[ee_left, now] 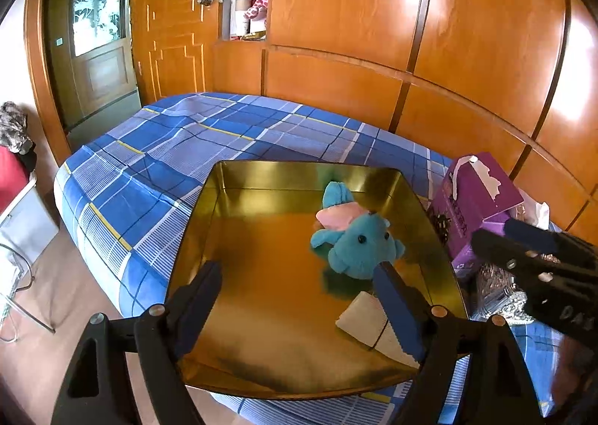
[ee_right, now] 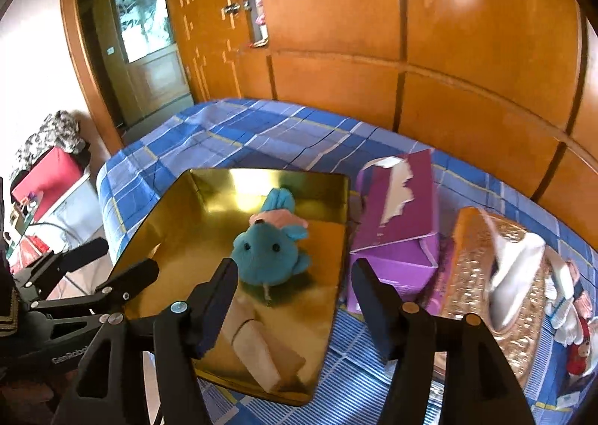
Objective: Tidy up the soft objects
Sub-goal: 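Carry the beige mesh roll to the gold tray and release it with the right gripper, then grasp the white sponge pad with the left gripper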
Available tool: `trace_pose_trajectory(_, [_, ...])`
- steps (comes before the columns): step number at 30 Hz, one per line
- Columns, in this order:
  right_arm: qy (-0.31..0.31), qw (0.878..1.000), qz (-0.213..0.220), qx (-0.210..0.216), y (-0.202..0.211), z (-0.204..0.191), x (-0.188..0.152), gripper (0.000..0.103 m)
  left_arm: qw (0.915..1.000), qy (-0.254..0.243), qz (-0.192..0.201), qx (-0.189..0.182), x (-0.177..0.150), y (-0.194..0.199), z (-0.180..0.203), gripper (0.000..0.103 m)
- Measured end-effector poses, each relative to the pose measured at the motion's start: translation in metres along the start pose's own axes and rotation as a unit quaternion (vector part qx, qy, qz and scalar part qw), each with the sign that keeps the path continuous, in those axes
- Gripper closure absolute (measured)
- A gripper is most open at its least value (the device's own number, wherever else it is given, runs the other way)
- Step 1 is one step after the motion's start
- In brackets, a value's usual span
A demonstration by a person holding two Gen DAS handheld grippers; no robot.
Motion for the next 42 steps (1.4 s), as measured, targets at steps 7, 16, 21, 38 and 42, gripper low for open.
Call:
trace_pose_trajectory(7, [-0.022,0.998,0.048,-0.027,0.029,0.021,-0.001,0.039,0.9999,-0.011,-0.002,-0.008,-0.002,0.002,0.008,0.02])
trace_pose_trajectory(16, [-0.061,0.991,0.092,-0.071,0.073,0.074,-0.011,0.039,0.9995,-0.026,0.009,-0.017,0.003,0.01,0.02,0.019])
trace_pose_trajectory(21, [-0.099,0.983,0.09,-0.123,0.092,0.13,-0.035,0.039,0.9986,-0.03,0.019,-0.038,0.015,0.017,0.03,0.02])
trace_pose_trajectory(38, [-0.263,0.933,0.001,-0.244,0.121,0.292,-0.167,0.039,0.9491,-0.238,0.052,-0.199,0.098,0.044,0.224,0.02])
trace_pose_trajectory(42, [-0.28,0.929,0.005,-0.242,0.122,0.303,-0.176,0.039,0.9358,-0.251,-0.003,-0.248,0.116,0.026,0.29,0.02])
Point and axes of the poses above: each gripper's, at about its wrist camera, not at the fingertips, and y roughly against the way its jaws point, z to its right, x to its top, the point moved 2 cm from there along -y, roughly the way its jaws point, and after that the axes turned 9 degrees about -y, right-handed, at the moved point
